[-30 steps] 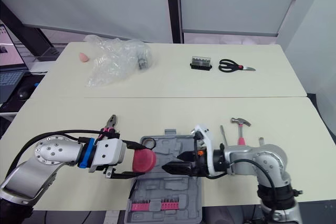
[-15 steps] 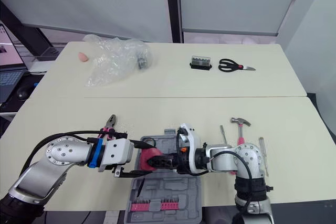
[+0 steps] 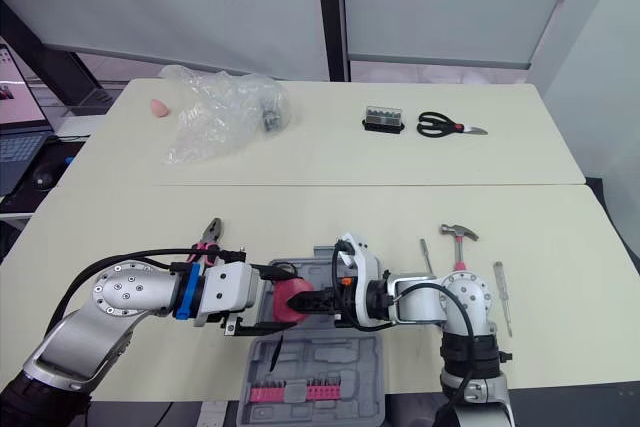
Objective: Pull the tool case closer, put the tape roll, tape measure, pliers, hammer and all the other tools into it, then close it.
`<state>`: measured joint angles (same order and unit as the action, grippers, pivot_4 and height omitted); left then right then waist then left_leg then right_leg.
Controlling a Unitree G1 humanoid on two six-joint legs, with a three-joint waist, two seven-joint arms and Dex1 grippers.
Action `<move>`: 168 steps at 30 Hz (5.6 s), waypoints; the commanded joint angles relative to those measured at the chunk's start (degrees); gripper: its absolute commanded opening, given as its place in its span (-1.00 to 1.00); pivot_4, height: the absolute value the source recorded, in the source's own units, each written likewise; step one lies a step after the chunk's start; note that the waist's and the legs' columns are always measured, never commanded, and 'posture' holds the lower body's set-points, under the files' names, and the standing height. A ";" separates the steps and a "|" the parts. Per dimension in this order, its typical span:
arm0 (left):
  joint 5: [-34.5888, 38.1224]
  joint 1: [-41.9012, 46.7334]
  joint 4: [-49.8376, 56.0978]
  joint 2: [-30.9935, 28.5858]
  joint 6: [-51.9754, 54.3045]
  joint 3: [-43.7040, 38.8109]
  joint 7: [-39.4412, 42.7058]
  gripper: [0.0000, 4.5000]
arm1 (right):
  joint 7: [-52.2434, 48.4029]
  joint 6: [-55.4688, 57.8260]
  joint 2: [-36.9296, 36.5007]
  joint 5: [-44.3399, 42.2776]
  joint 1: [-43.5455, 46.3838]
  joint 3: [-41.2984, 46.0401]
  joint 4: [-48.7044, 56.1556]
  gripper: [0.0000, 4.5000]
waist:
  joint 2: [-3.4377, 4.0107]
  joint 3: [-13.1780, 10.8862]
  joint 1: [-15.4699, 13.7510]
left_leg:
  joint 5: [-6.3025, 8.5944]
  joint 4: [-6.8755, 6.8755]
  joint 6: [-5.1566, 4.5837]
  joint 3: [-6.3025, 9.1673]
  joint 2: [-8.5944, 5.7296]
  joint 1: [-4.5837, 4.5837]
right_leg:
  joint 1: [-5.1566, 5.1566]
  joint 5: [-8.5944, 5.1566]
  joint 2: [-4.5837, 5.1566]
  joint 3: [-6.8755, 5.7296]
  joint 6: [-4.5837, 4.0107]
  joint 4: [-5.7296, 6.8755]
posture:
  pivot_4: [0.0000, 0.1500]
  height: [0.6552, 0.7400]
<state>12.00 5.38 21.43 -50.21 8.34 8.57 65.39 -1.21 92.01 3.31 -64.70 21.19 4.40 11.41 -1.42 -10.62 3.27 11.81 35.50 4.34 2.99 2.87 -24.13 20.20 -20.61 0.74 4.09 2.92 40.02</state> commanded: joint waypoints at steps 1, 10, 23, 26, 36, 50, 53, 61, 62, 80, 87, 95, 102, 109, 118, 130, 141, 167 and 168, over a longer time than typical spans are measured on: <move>-0.18 0.39 2.16 0.70 -0.41 -0.07 -0.93 0.39 | -0.25 0.49 0.58 -0.94 0.71 -0.17 0.77 -0.60 | 0.00 0.00 0.00 | 0.00 0.00 0.00 0.00 0.00 0.00 | 0.00 0.00 0.00 0.00 0.00 0.00 | 1.00 1.00; 1.90 -0.72 2.14 2.26 -0.45 -2.84 -2.50 0.72 | 1.64 0.49 -2.44 -5.23 -0.67 1.50 2.20 -0.62 | 0.00 0.00 0.00 | 0.00 0.00 0.00 0.00 0.00 -0.02 | 0.00 0.00 0.00 0.00 0.00 0.00 | 1.00 1.00; 17.03 -9.81 7.37 -2.98 5.49 -15.51 3.48 1.00 | 14.71 -14.00 -36.93 -45.14 -10.96 3.84 11.10 -0.66 | 0.12 -0.08 -0.14 | 0.00 0.06 -0.01 -0.01 -0.07 -0.21 | 0.02 -0.01 0.08 0.05 0.02 -0.10 | 1.00 1.00; 18.35 -12.39 10.48 -2.09 5.36 -16.18 2.83 1.00 | 7.24 -18.96 -50.60 -48.30 -17.39 6.26 14.80 -0.66 | 0.15 -0.10 -0.26 | 0.02 0.21 -0.03 0.03 -0.09 -0.33 | 0.00 -0.03 0.08 0.05 0.05 -0.14 | 1.00 1.00; 14.13 -18.12 13.78 -0.91 -1.63 -13.01 3.90 1.00 | 0.50 -24.25 -71.31 -46.86 -29.03 5.26 16.51 -0.66 | 0.11 -0.07 -0.49 | 0.01 0.37 -0.03 0.08 -0.02 -0.22 | -0.12 -0.04 -0.04 0.09 0.06 -0.11 | 1.00 1.00; 11.06 -24.99 15.45 1.59 -6.68 -11.53 0.85 1.00 | 10.41 -29.00 -58.95 -34.82 -27.34 -8.90 13.22 -0.66 | 0.10 -0.06 -1.47 | 0.02 0.41 -0.03 0.09 -0.03 -0.33 | -0.05 -0.03 -0.03 0.08 0.06 -0.16 | 1.00 1.00; 11.69 -24.95 15.32 1.99 -6.96 -11.53 1.15 1.00 | 11.29 -29.29 -56.76 -33.08 -27.75 -9.38 12.65 -0.66 | 0.11 -0.06 -1.47 | 0.02 0.40 -0.03 0.09 -0.03 -0.33 | -0.04 -0.03 -0.03 0.08 0.06 -0.16 | 1.00 1.00; 11.00 -23.16 12.70 1.89 -9.07 -10.74 2.58 1.00 | 12.53 -28.48 -53.89 -31.23 -28.36 -10.25 11.52 -0.66 | 0.07 -0.01 -1.40 | 0.02 0.39 -0.03 0.12 0.00 -0.29 | -0.08 -0.03 -0.07 0.06 0.05 -0.15 | 1.00 1.00; 10.91 -22.99 12.51 1.90 -9.18 -10.63 2.60 1.00 | 12.92 -28.53 -53.67 -31.75 -28.58 -10.11 11.27 -0.66 | 0.08 -0.01 -1.38 | 0.02 0.39 -0.03 0.12 0.01 -0.28 | -0.08 -0.03 -0.08 0.07 0.05 -0.14 | 1.00 1.00; 9.66 -22.76 9.87 2.74 -12.06 -9.81 2.67 1.00 | -30.10 -51.95 -79.34 9.84 -39.32 -2.94 27.21 0.99 | 0.25 0.02 -1.59 | 0.02 0.42 -0.03 0.12 -0.01 -0.27 | -0.08 -0.04 -0.06 0.03 0.07 -0.17 | 1.00 1.00; 8.67 -21.83 10.04 3.37 -12.65 -8.20 2.01 1.00 | -53.03 -98.65 -69.82 44.33 -40.64 -11.47 11.20 0.99 | 0.14 0.06 -1.52 | 0.02 0.43 -0.01 0.13 -0.06 -0.23 | -0.42 -0.01 0.04 -0.07 0.21 -0.65 | 1.00 1.00; 7.86 -20.99 11.14 3.84 -12.28 -6.31 0.88 1.00 | -55.42 -102.83 -59.98 54.23 -35.58 -16.25 1.32 0.99 | 0.19 0.01 -1.57 | 0.02 0.35 -0.02 0.14 -0.07 0.33 | -1.01 0.02 0.04 -0.05 0.18 -0.72 | 1.00 1.00; 8.15 -20.88 11.80 3.54 -11.74 -6.03 0.50 1.00 | -55.48 -100.00 -56.31 56.80 -34.34 -17.09 -0.23 0.99 | 0.19 0.01 -1.59 | 0.02 0.35 -0.02 0.15 -0.08 0.32 | -1.02 0.02 0.05 -0.04 0.18 -0.72 | 1.00 1.00; 8.18 -19.96 11.85 3.43 -10.92 -5.43 0.11 1.00 | -54.66 -98.08 -53.21 59.71 -33.75 -17.39 -0.70 0.99 | 0.19 0.02 -1.59 | 0.02 0.36 -0.02 0.17 -0.09 0.33 | -1.03 0.03 0.06 -0.06 0.18 -0.71 | 1.00 1.00; 8.24 -19.32 11.63 3.29 -10.59 -5.20 0.03 1.00 | -54.11 -96.84 -51.34 61.77 -34.34 -17.52 1.00 0.99 | 0.20 0.02 -1.59 | 0.02 0.37 -0.02 0.17 -0.09 0.34 | -1.03 0.03 0.06 -0.06 0.18 -0.70 | 1.00 1.00; 8.36 -19.29 10.35 3.01 -10.32 -7.31 -0.38 1.00 | -55.05 -96.18 -54.02 60.04 -34.24 -13.44 4.91 0.39 | 0.20 0.02 -1.59 | 0.02 0.37 -0.02 0.17 -0.09 0.34 | -1.03 0.03 0.06 -0.06 0.18 -0.69 | 1.00 1.00; 12.26 -21.85 9.54 1.11 -1.05 -16.85 -4.49 1.00 | -65.70 -65.62 -60.67 54.96 -9.13 -19.01 21.98 0.39 | 0.29 0.01 -1.46 | 0.02 0.40 -0.02 0.24 -0.07 0.39 | -1.00 0.03 0.04 -0.10 0.17 -0.50 | 1.00 1.00; 10.23 -13.16 9.58 1.07 5.93 -13.90 -7.74 1.00 | -64.90 -57.31 -38.30 71.63 19.65 -45.60 -3.10 0.39 | 0.30 -0.05 -1.40 | 0.02 0.42 -0.01 0.15 -0.10 0.23 | -0.55 0.03 0.09 -0.08 0.14 -0.11 | 1.00 1.00; 10.06 -13.24 9.60 1.05 5.79 -13.77 -7.66 1.00 | -65.00 -57.50 -38.01 71.90 19.75 -45.61 -3.59 0.39 | 0.30 -0.05 -1.40 | 0.02 0.42 -0.01 0.15 -0.10 0.23 | -0.54 0.03 0.09 -0.08 0.14 -0.11 | 1.00 1.00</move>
<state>22.45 -7.82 29.03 -49.28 15.25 -4.96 57.96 -66.14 35.40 -34.94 6.48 39.83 -41.84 7.55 -1.12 -10.66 1.87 11.83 35.91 4.33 3.15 2.77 -23.89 19.66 -20.59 0.83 4.00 3.06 39.91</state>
